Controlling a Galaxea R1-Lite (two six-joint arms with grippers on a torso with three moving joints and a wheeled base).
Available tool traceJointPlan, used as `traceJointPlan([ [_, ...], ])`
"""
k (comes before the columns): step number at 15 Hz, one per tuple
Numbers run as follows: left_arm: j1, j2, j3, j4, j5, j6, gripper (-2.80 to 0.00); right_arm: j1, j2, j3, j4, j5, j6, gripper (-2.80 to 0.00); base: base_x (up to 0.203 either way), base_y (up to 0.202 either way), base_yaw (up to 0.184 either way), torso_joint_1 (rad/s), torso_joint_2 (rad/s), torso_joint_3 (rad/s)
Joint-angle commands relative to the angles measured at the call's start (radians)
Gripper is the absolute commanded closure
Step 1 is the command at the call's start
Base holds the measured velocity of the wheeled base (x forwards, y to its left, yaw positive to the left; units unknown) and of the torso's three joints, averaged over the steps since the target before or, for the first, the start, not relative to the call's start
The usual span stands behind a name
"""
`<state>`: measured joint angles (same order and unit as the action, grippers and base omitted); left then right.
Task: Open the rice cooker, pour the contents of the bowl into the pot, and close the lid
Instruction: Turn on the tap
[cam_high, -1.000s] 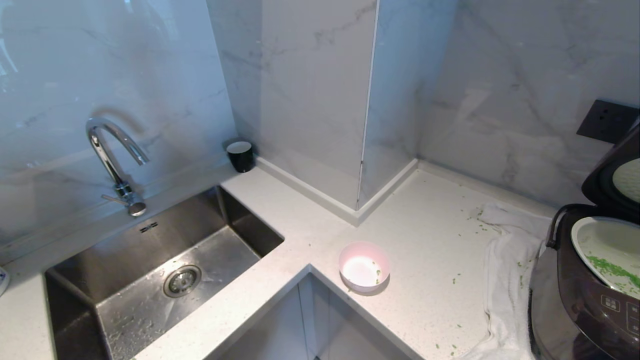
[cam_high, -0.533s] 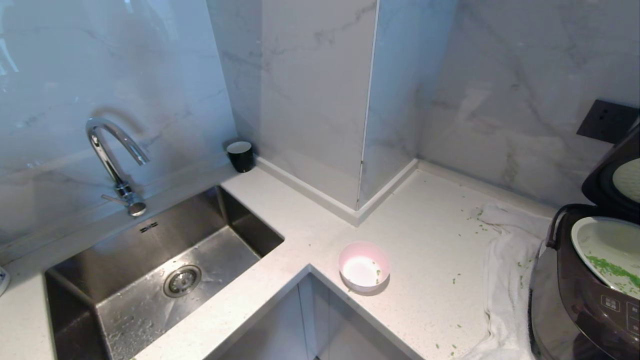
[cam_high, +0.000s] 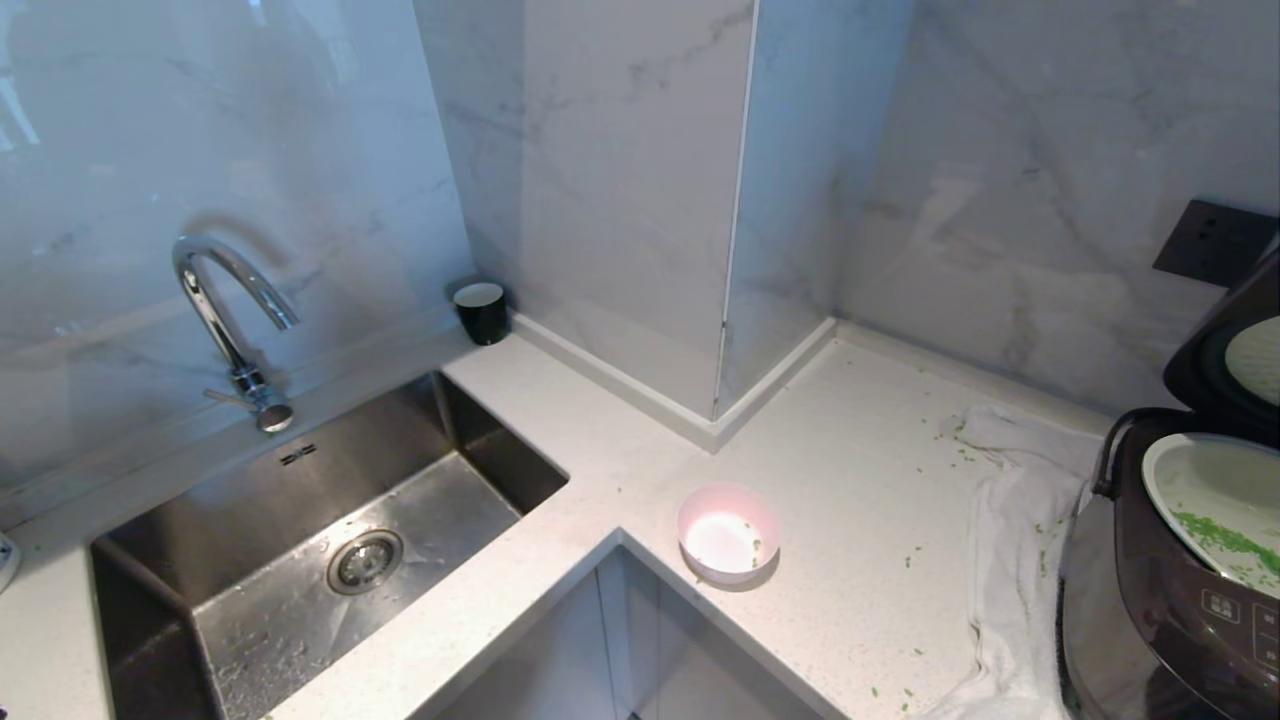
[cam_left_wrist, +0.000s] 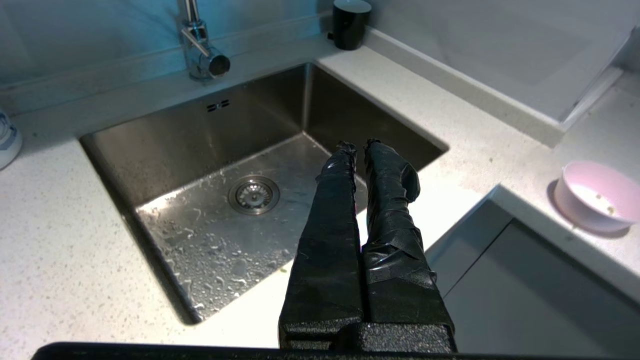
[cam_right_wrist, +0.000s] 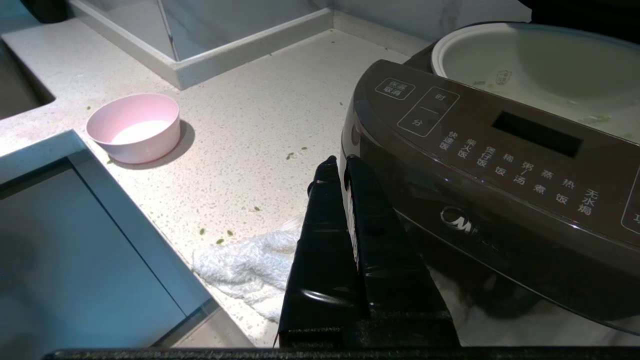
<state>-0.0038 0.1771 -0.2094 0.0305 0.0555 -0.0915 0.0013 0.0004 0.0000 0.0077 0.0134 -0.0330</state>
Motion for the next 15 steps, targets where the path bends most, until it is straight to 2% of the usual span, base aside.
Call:
traceJointPlan([
  [1,0.001,0.246,-0.077,-0.025,0.007,-0.013,0.0,0.0,-0.002,0.002,0.0,0.0,-0.001,0.0,0.0,0.0,0.0,0.0,0.0,0.0],
  [3,0.026,0.514,-0.145,-0.085,0.032,-0.028,0.0,0.002,-0.001,0.002,0.0,-0.004,0.008,0.0,0.0,0.0,0.0,0.0,0.0,0.0],
  [5,0.084,0.776,-0.243,-0.131,0.055,-0.043,0.0,0.0,-0.001,0.002,0.0,-0.004,0.008,0.0,0.0,0.0,0.0,0.0,0.0,0.0],
  [9,0.206,1.217,-0.539,-0.12,0.083,-0.063,0.0,0.0,-0.001,0.002,0.0,-0.004,0.008,0.0,0.0,0.0,0.0,0.0,0.0,0.0],
  [12,0.283,1.48,-0.735,-0.086,0.097,-0.068,0.0,0.0,-0.002,0.002,0.0,-0.004,0.008,0.0,0.0,0.0,0.0,0.0,0.0,0.0],
  [15,0.352,1.66,-0.884,-0.061,0.103,-0.067,0.0,0.0,0.0,0.002,0.0,-0.004,0.008,0.0,0.0,0.0,0.0,0.0,0.0,0.0],
])
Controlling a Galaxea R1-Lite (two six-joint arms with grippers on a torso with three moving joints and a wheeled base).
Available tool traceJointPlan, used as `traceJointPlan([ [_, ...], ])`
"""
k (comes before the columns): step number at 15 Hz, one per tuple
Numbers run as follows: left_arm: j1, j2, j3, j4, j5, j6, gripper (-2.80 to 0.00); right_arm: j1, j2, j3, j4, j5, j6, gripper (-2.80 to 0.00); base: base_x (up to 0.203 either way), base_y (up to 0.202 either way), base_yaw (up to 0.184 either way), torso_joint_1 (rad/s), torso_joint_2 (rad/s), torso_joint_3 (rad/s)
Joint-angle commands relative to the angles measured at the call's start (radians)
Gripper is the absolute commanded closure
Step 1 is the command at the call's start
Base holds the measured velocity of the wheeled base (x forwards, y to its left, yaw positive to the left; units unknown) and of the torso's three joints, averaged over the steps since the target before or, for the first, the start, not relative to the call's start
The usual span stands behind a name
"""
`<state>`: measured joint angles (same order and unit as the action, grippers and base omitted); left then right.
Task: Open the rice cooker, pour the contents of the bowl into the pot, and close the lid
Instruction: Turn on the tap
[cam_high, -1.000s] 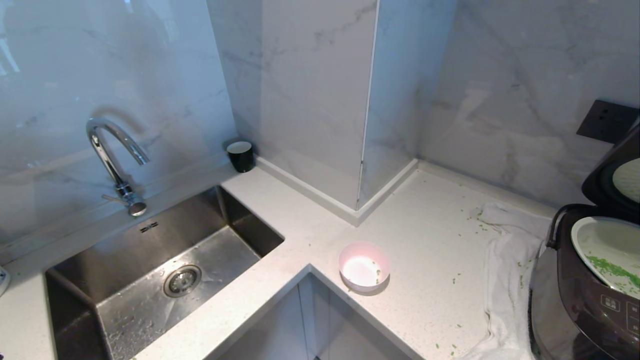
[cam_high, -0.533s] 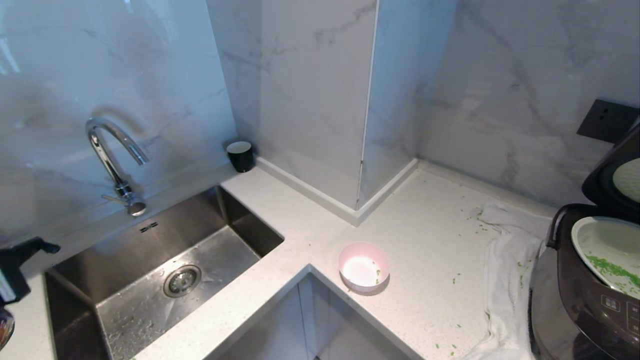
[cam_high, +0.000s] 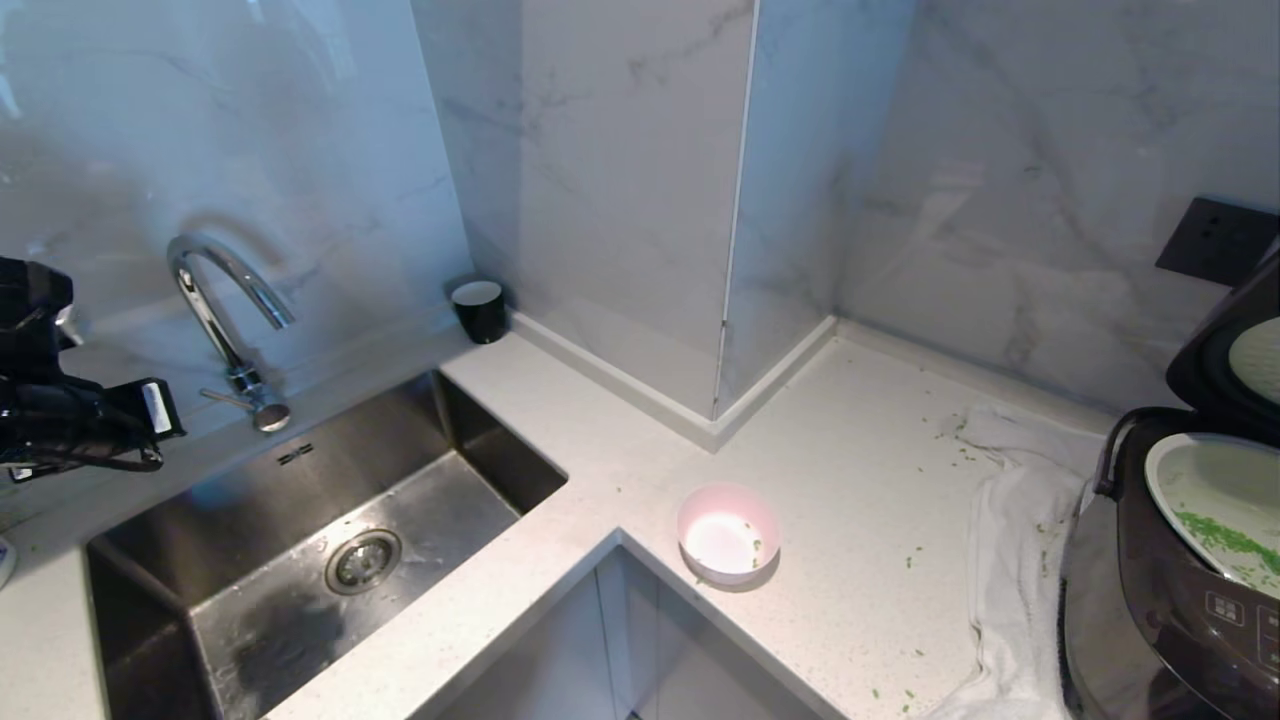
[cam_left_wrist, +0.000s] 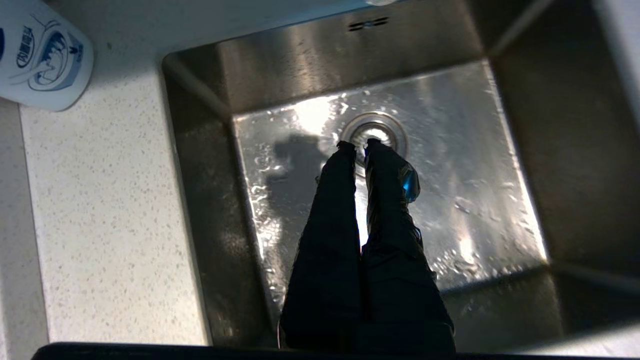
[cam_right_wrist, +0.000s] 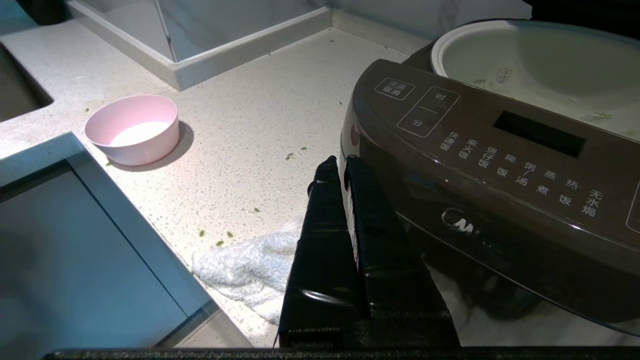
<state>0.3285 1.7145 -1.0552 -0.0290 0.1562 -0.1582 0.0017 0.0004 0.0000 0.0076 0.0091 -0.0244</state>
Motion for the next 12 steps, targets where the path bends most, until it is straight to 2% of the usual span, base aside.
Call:
traceJointPlan([
  [1,0.031,0.171,-0.082,0.0,0.002,0.0,0.0,0.001,0.0,0.002,0.0,0.0,0.0,0.0,0.0,0.0,0.0,0.0,0.0,0.0],
  [5,0.042,0.329,-0.252,0.0,0.0,-0.006,0.0,0.0,0.0,0.002,0.0,0.0,0.0,0.0,0.0,0.0,0.0,0.0,0.0,0.0],
  [8,0.054,0.448,-0.382,-0.069,0.047,-0.001,0.0,0.0,0.0,0.002,0.0,0.0,0.0,0.0,0.0,0.0,0.0,0.0,0.0,0.0],
  [12,0.079,0.478,-0.433,-0.092,0.048,-0.001,0.0,0.0,0.0,0.002,0.0,0.0,0.0,0.0,0.0,0.0,0.0,0.0,0.0,0.0],
])
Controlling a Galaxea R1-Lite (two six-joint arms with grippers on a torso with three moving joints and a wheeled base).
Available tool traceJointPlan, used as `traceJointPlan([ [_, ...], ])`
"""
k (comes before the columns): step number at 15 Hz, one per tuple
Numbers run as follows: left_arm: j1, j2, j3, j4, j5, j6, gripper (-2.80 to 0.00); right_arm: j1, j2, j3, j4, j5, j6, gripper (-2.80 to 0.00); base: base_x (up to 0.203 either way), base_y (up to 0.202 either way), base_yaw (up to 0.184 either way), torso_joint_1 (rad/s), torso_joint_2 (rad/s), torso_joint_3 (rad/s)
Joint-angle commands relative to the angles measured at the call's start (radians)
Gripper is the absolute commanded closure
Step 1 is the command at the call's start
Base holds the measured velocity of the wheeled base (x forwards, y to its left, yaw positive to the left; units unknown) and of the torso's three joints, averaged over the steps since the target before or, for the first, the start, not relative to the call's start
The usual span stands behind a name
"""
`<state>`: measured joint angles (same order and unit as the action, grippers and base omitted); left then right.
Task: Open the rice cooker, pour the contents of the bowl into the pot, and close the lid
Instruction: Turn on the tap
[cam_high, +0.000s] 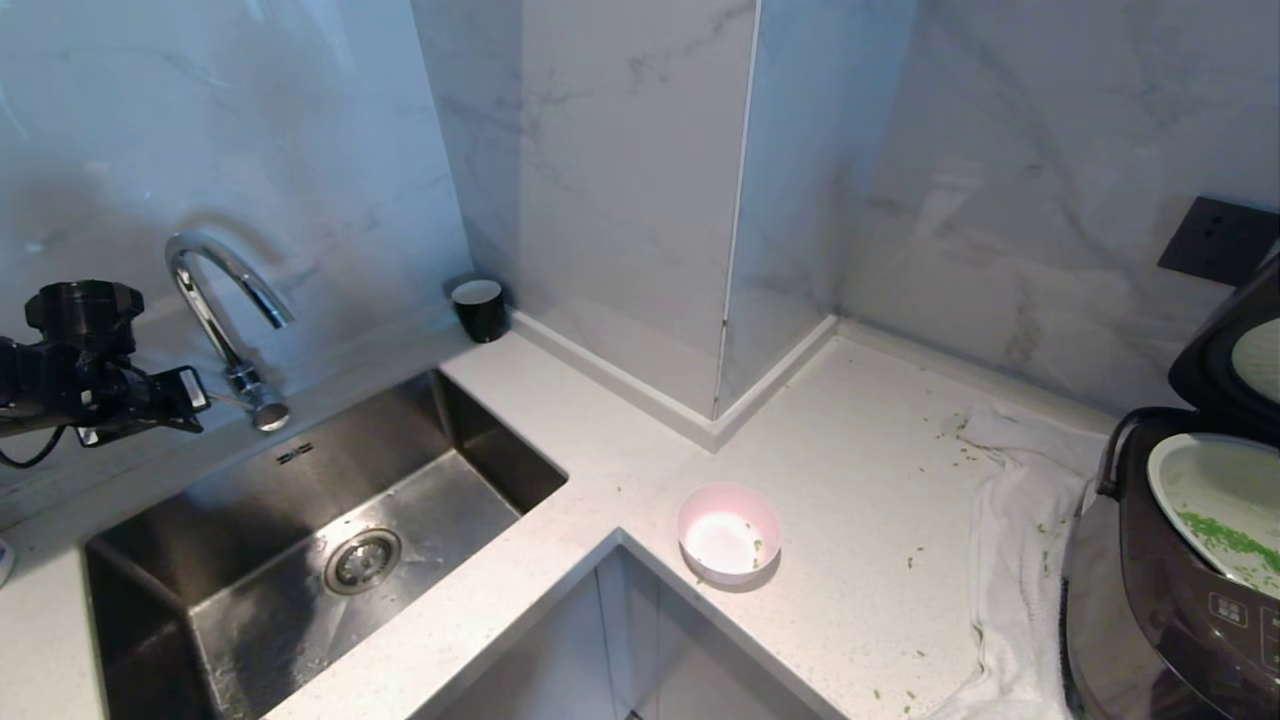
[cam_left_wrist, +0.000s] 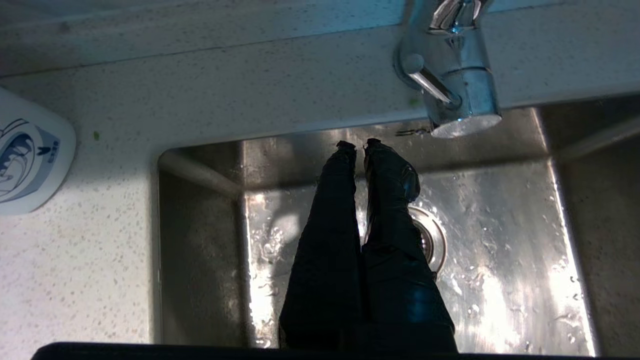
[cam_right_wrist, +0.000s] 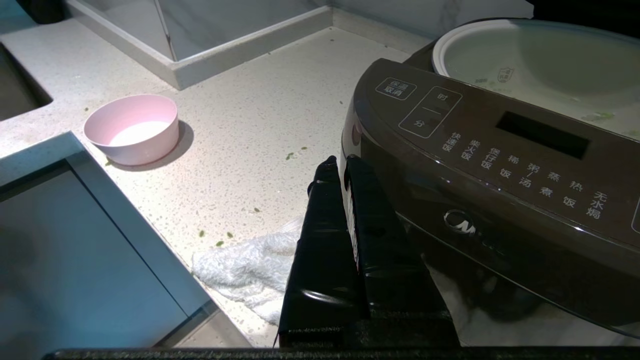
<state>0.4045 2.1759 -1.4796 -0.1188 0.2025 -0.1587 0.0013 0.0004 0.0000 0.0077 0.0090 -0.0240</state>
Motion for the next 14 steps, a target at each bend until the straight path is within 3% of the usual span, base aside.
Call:
traceJointPlan([
  [1,0.004,0.028,-0.026,-0.002,-0.001,-0.004,0.0,0.0,-0.002,0.002,0.0,0.0,-0.001,0.0,0.0,0.0,0.0,0.0,0.0,0.0],
  [14,0.019,0.127,-0.148,-0.022,-0.004,-0.062,0.0,0.0,0.0,0.002,0.0,0.0,-0.001,0.0,0.0,0.0,0.0,0.0,0.0,0.0],
])
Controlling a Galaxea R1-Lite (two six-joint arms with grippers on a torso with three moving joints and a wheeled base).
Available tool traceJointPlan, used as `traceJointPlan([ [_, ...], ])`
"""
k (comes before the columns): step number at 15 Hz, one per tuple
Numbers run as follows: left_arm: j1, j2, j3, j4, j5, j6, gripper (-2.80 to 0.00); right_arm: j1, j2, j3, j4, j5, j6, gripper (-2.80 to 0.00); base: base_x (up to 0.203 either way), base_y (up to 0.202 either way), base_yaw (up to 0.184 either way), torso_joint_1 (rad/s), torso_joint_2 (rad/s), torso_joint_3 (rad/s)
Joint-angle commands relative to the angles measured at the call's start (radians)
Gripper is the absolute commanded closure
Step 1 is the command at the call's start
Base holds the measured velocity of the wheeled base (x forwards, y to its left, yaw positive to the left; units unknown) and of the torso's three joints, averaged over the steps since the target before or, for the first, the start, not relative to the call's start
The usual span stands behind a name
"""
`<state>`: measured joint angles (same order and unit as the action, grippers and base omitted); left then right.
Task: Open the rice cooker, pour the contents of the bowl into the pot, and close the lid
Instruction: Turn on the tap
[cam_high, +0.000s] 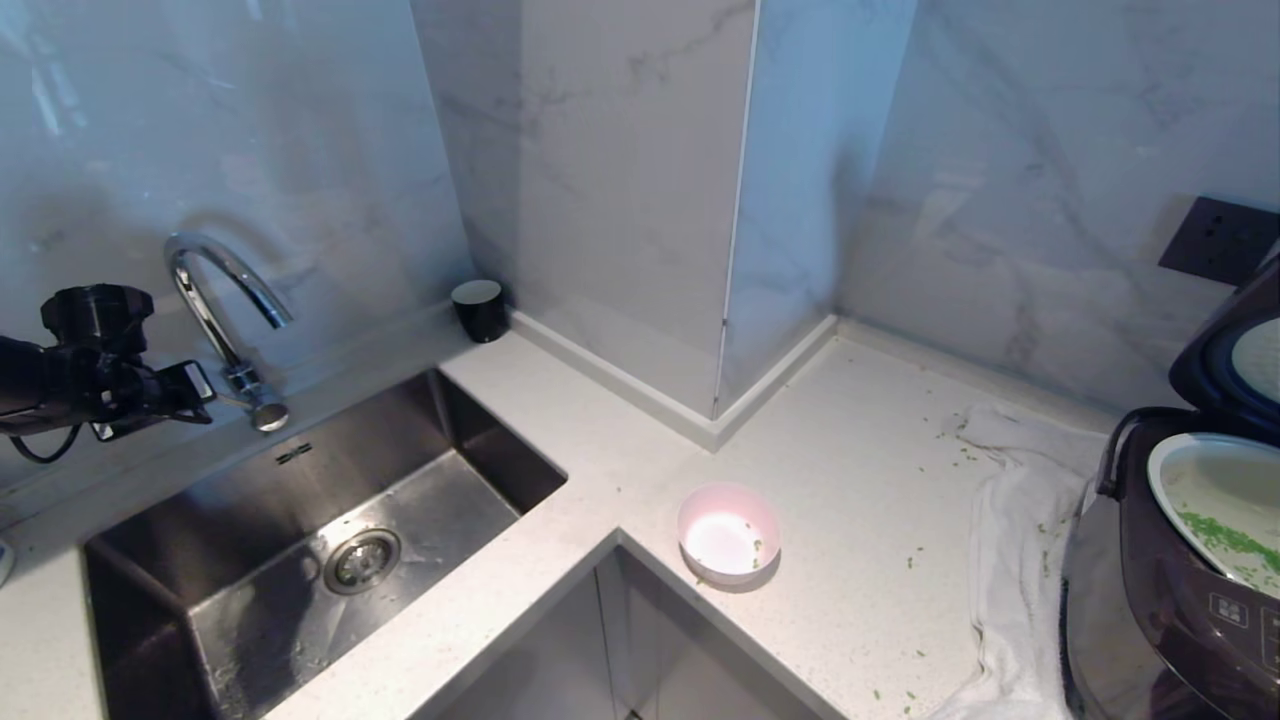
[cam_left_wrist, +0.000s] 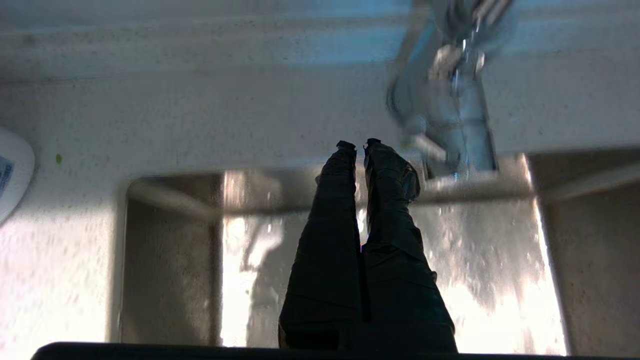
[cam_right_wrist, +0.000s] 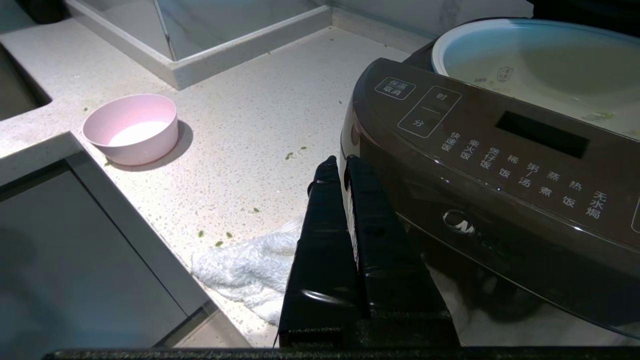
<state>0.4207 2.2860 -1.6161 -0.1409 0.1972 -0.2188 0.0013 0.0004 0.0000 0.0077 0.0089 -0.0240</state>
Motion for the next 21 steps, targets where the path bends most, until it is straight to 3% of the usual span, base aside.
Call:
traceJointPlan([
  [1,0.01,0.027,-0.019,-0.021,0.002,-0.002,0.0,0.0,0.0,0.002,0.0,0.0,-0.001,0.0,0.0,0.0,0.0,0.0,0.0,0.0],
  [5,0.02,0.024,-0.025,-0.089,-0.001,-0.017,0.0,0.001,-0.002,0.002,0.0,0.0,-0.001,0.0,0.0,0.0,0.0,0.0,0.0,0.0],
  [21,-0.031,0.104,-0.14,-0.091,-0.018,-0.028,0.0,0.0,-0.001,0.002,0.0,0.0,-0.001,0.0,0.0,0.0,0.0,0.0,0.0,0.0],
])
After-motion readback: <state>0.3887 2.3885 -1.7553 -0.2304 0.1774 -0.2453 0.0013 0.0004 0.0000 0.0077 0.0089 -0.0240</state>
